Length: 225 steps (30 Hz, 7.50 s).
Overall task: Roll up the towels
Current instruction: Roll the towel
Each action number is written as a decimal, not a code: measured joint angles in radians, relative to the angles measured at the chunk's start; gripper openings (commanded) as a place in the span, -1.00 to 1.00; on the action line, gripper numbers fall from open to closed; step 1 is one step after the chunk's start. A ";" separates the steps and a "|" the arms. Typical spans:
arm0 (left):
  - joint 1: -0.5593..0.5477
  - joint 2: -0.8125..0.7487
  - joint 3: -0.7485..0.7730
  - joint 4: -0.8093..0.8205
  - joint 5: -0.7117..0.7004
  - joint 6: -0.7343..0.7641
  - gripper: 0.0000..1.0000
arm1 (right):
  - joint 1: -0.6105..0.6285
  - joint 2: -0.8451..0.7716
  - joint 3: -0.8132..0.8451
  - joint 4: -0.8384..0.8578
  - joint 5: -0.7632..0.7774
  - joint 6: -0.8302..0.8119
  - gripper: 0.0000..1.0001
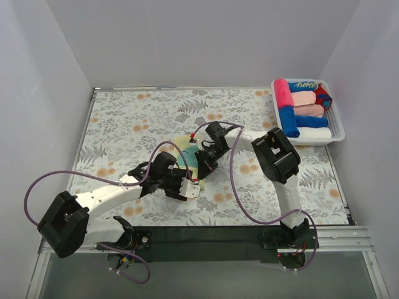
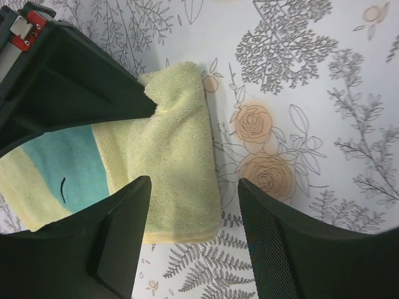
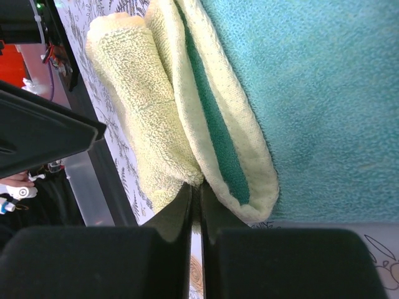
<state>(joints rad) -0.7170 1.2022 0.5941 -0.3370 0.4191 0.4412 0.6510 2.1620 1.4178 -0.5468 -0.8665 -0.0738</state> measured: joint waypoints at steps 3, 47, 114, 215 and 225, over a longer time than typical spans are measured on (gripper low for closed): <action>-0.026 0.044 -0.003 0.056 -0.061 0.000 0.08 | 0.000 0.001 0.001 0.000 0.000 0.003 -0.84; 0.225 0.779 0.530 -0.689 0.593 -0.015 -0.99 | -0.078 -0.803 -0.378 0.034 0.257 -0.238 0.11; -0.212 -0.142 -0.106 -0.051 -0.105 -0.005 0.05 | 0.084 0.089 -0.045 -0.087 -0.359 -0.172 -0.97; -0.246 -0.206 -0.158 -0.020 -0.066 0.059 0.25 | 0.082 0.144 -0.009 -0.351 -0.362 -0.429 -0.97; -0.304 -0.005 -0.145 0.187 -0.197 -0.012 -0.86 | 0.070 0.146 0.000 -0.387 -0.336 -0.455 -0.68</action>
<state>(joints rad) -1.0206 1.1976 0.4492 -0.1497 0.2222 0.4294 0.7212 2.3081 1.4178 -0.9337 -1.2030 -0.5285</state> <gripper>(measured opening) 0.175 0.118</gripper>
